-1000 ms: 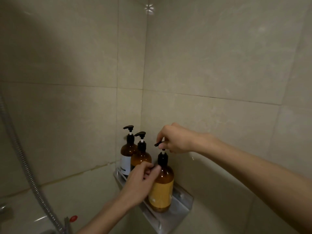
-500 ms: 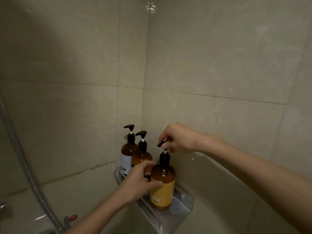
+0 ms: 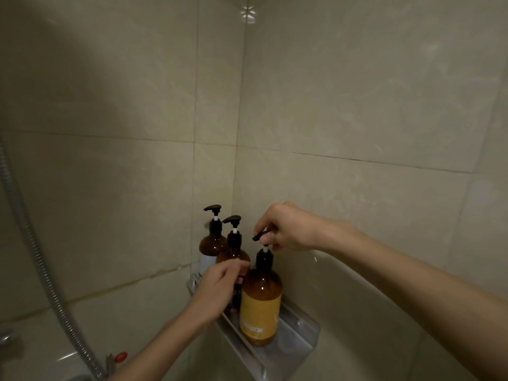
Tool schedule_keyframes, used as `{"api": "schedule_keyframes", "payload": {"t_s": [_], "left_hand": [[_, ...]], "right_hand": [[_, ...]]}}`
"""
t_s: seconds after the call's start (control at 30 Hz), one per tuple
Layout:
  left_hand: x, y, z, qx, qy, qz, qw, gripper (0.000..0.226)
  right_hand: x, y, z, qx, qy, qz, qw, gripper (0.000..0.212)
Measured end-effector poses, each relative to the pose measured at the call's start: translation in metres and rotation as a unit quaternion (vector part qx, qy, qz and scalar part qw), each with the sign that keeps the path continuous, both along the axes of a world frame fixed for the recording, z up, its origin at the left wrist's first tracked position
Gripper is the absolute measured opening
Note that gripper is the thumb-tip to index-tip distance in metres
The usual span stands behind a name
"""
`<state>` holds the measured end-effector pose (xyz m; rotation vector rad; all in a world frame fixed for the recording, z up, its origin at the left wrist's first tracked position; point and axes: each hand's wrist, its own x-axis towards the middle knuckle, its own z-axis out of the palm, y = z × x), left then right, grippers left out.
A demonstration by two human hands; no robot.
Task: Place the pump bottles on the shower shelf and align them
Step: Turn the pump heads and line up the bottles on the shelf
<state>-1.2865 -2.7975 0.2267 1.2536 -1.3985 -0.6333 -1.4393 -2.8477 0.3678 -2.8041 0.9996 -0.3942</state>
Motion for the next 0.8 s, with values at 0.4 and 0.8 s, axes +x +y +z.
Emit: {"api": "schedule_keyframes", "payload": {"t_s": [0.4, 0.8], "left_hand": [[-0.003, 0.0, -0.012, 0.042, -0.106, -0.016, 0.993, 0.072], [0.003, -0.006, -0.014, 0.002, -0.164, 0.014, 0.986, 0.065]], "right_hand": [[0.001, -0.001, 0.0, 0.003, -0.008, 0.0, 1.0, 0.025], [0.007, -0.001, 0.0, -0.006, -0.004, 0.001, 1.0, 0.025]]}}
